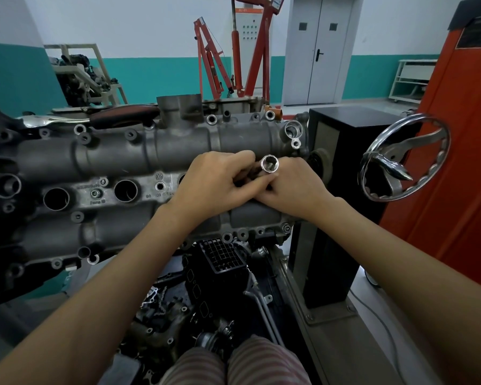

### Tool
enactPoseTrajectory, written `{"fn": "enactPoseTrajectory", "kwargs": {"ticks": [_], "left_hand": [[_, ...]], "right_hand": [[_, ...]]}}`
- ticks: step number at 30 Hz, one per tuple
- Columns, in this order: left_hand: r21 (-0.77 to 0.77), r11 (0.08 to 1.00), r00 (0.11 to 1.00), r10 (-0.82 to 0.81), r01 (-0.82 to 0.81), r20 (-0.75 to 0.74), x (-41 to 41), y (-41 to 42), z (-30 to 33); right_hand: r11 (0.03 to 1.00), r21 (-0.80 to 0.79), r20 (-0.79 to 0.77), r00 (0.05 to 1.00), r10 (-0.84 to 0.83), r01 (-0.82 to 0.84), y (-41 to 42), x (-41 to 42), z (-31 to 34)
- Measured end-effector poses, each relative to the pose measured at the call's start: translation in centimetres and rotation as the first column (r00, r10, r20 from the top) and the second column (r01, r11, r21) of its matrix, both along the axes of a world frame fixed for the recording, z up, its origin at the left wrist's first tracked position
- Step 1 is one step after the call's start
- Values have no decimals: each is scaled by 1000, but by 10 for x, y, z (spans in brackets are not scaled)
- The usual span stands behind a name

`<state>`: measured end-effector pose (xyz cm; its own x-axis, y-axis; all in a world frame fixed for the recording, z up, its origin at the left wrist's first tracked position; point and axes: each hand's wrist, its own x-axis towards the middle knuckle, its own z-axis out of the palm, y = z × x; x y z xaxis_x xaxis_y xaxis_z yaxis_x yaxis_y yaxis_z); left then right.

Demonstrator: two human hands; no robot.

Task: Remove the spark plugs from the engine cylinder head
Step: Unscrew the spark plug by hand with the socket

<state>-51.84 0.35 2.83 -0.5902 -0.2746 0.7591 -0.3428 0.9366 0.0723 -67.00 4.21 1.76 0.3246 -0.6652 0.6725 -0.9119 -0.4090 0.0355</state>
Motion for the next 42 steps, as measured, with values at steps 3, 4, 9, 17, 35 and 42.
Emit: {"fn": "enactPoseTrajectory", "kwargs": {"ticks": [3,4,9,17,35,42], "left_hand": [[14,1000,1000,-10,10,-2,0,1,0],[18,1000,1000,-8,8,1,-1,2,0],[-14,1000,1000,-20,20,-10,-1,4,1],[46,998,998,37,-40,60,-1,-1,0],[-7,1000,1000,22,-22,-6,0,-1,0],[-10,1000,1000,15,-15,-10,-2,4,0]], "right_hand": [[1000,5,-1,1000,5,-5,0,0,0],[1000,13,11,1000,6,-6,0,0,0],[999,33,46,999,12,-14,0,0,1],[999,33,15,1000,-9,9,-1,-1,0],[999,34,53,998,19,-20,-1,-1,0],[998,58,50,998,31,-34,1,-1,1]]}}
